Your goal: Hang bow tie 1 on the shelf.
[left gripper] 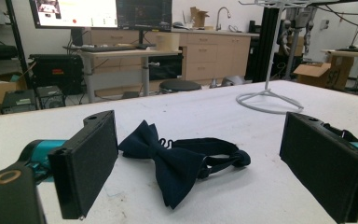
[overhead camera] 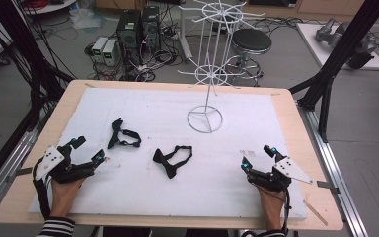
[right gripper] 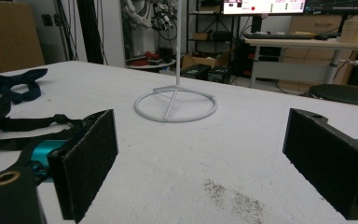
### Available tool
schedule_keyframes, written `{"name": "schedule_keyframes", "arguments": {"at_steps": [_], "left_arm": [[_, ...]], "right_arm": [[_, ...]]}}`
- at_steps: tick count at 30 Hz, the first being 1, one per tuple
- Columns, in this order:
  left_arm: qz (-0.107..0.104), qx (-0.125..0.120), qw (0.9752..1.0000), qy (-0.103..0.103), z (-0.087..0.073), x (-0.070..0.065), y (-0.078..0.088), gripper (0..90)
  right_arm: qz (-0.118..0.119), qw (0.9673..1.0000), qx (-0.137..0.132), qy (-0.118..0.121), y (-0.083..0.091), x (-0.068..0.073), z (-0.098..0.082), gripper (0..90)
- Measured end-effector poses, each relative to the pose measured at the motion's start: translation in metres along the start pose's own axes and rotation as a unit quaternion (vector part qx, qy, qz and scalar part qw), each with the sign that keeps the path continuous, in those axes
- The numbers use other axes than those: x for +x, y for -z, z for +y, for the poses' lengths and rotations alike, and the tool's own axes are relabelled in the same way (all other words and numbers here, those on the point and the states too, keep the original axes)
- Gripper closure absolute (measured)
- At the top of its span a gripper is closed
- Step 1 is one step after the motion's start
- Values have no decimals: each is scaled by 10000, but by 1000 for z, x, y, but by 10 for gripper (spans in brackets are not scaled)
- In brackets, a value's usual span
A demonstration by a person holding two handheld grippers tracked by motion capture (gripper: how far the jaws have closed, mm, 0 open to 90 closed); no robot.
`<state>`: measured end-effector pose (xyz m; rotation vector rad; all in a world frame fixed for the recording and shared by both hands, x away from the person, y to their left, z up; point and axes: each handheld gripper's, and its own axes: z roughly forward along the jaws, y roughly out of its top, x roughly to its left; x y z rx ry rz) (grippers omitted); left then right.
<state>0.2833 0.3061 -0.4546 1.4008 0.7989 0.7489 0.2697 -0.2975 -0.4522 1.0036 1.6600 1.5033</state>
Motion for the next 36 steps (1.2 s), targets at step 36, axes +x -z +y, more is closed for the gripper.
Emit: {"name": "schedule_keyframes", "arguments": {"at_steps": [36], "left_arm": [[108,226,9996,87,3,2,-3,117]], "right_arm": [[-35,10000,-19,22,0,0,0,95]]}}
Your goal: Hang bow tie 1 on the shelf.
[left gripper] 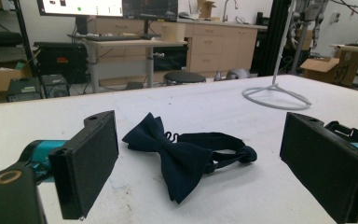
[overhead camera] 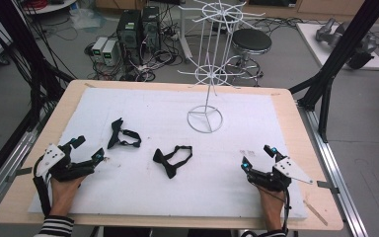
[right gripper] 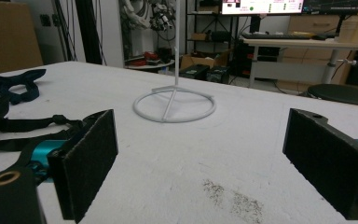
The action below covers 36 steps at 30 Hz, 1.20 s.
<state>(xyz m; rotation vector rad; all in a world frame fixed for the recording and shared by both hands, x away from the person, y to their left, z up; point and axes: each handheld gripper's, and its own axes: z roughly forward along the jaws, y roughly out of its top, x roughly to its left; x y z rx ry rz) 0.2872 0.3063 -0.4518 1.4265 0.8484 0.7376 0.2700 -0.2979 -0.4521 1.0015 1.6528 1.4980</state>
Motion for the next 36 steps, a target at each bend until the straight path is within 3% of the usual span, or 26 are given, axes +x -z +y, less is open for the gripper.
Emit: {"name": "schedule_keyframes", "arguments": {"at_steps": [8,15,18,31,36], "left_arm": [[-35,176,9997,-147,15,0,-6,118],[-67,497,9981,-355,31,-2,-15,118],[-79,752,9960,-469,42,-2,-23,118],[0,1232,9913,-461,70,2,-41,118],[26,1335,9901,-425,73,3,-42,118]], "right_arm": [[6,10000,11,-5,0,1,0,95],[5,10000,-3,0,0,0,0,95],[4,10000,-2,5,0,0,0,95],[13,10000,-14,-9,0,0,0,95],[3,10000,-13,-4,0,0,0,95]]}}
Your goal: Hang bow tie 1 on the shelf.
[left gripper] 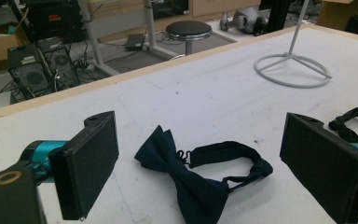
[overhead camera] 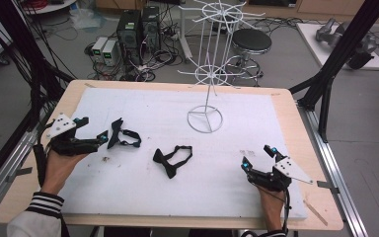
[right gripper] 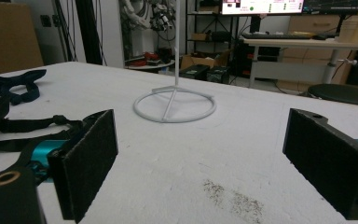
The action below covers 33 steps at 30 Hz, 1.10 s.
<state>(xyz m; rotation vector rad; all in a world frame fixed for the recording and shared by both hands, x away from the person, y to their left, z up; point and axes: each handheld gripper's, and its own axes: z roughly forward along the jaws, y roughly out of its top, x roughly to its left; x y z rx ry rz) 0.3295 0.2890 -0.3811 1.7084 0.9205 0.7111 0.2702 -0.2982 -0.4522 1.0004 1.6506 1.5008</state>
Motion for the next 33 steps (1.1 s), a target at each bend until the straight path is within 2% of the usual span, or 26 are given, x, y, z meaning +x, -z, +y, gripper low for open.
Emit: {"name": "schedule_keyframes", "arguments": {"at_steps": [4,11,14,16,18,24,25,26,27,29,31,33], "left_arm": [[19,200,9998,20,2,2,-4,118],[12,655,9978,-44,11,5,-16,118],[15,745,9972,-32,12,5,-19,118],[26,965,9953,-37,13,5,-25,118],[18,1030,9947,-40,13,6,-26,119],[66,1455,9893,-78,18,7,-38,122],[77,1500,9886,-65,19,7,-40,122],[63,1640,9864,-29,21,8,-43,124],[63,1640,9864,-29,21,8,-43,126],[23,1730,9849,99,21,10,-47,127],[39,1884,9819,165,22,12,-53,128],[40,1922,9812,159,22,13,-54,128]], "right_arm": [[1,10000,8,-15,0,0,0,95],[-4,10000,1,-3,0,0,0,95],[2,10000,6,-9,0,0,0,95],[2,10000,6,-10,0,0,0,95],[-3,10000,1,-5,0,0,0,95],[2,10000,4,-4,0,0,0,95],[2,10000,4,-4,0,0,0,95],[-3,10000,1,7,0,0,0,95],[1,10000,17,0,0,1,0,95],[3,10000,19,2,0,1,0,95],[3,10000,20,-2,0,1,0,95],[4,10000,19,1,0,1,0,95]]}}
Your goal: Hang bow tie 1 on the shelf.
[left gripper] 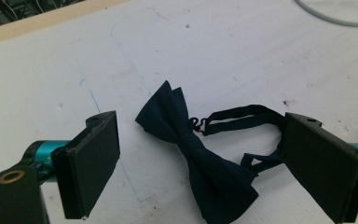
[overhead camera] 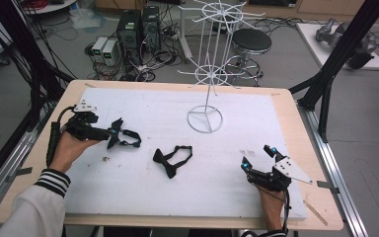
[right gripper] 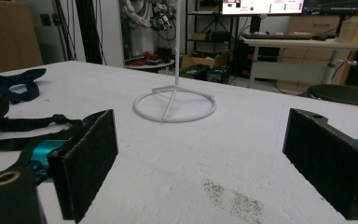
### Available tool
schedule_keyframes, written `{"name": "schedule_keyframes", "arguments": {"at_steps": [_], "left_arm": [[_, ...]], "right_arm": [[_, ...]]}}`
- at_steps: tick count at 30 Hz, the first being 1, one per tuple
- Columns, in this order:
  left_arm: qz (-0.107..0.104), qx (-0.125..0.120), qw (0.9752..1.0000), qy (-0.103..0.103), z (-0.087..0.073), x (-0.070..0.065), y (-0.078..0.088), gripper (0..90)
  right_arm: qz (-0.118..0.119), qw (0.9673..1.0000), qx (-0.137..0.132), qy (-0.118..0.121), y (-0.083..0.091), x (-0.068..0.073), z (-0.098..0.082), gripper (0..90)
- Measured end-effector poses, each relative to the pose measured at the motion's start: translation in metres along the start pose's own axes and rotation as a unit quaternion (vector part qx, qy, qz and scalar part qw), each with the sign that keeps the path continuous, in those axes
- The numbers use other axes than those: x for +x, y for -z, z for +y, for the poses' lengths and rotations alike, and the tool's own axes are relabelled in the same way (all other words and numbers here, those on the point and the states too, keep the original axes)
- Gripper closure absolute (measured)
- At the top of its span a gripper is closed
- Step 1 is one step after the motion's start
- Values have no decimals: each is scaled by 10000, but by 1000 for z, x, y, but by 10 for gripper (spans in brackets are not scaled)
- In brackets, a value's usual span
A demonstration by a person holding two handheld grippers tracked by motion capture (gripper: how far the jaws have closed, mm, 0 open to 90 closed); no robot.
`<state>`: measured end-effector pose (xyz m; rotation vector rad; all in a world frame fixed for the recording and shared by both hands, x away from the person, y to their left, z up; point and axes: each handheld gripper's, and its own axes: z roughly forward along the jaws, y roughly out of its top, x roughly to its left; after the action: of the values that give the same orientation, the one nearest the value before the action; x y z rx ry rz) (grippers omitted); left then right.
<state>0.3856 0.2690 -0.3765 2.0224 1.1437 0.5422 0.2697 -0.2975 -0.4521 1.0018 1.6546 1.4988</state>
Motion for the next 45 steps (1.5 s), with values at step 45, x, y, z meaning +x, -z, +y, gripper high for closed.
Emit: {"name": "schedule_keyframes", "arguments": {"at_steps": [45], "left_arm": [[196,1711,9834,564,4,-1,-64,321]], "right_arm": [[9,10000,-10,-6,0,-1,0,95]]}}
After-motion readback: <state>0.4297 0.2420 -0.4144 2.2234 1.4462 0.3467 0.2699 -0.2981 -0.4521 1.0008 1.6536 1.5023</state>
